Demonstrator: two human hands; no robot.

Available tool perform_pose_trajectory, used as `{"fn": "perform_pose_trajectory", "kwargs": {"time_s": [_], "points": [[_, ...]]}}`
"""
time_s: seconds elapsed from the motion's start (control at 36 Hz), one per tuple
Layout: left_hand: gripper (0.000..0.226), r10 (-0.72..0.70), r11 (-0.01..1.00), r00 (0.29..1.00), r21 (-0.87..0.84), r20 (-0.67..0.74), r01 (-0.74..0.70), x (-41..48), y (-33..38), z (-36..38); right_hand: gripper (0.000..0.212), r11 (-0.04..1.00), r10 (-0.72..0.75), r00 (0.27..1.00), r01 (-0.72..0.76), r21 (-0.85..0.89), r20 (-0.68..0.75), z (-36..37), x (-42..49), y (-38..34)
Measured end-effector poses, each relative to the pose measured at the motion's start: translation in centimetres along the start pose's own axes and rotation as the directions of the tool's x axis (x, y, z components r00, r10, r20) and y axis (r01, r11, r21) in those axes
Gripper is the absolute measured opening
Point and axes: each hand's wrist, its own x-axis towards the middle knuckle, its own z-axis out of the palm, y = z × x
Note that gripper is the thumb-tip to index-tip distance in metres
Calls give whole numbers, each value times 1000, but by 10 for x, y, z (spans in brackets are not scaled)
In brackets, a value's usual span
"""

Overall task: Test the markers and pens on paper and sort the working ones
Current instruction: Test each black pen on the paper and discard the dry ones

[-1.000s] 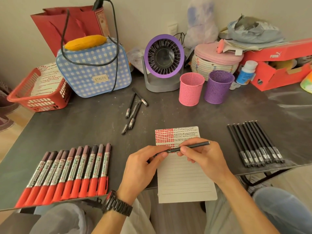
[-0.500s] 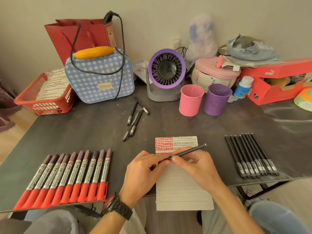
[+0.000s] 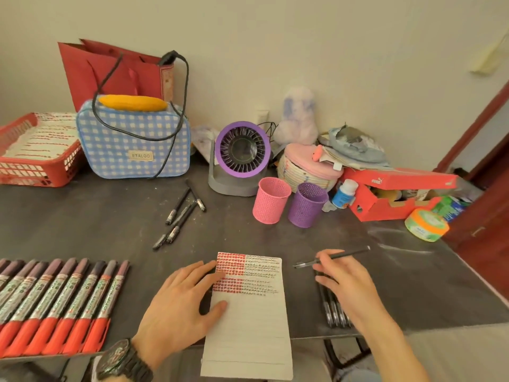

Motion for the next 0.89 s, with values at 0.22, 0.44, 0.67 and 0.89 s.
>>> {"fn": "perform_pose_trajectory", "kwargs": {"time_s": [0.22,0.44,0.67,0.89], "points": [[82,-11,1000,999,16,32,10,1,2,-1,20,864,77,995,-95,-495,-56,-104,25,-32],[80,-26,999,998,36,49,24,-1,6,-6,39,513,128,985,-168,-842,-118,-134,32,-27],[84,-36,998,996,46,80,32,0,8,-10,28,421,117,991,-112,-900,-69,-119,32,-14],[85,-35,999,997,16,65,34,-1,8,-11,17,402,125,991,-95,-911,-48,-117,33,-12]]}}
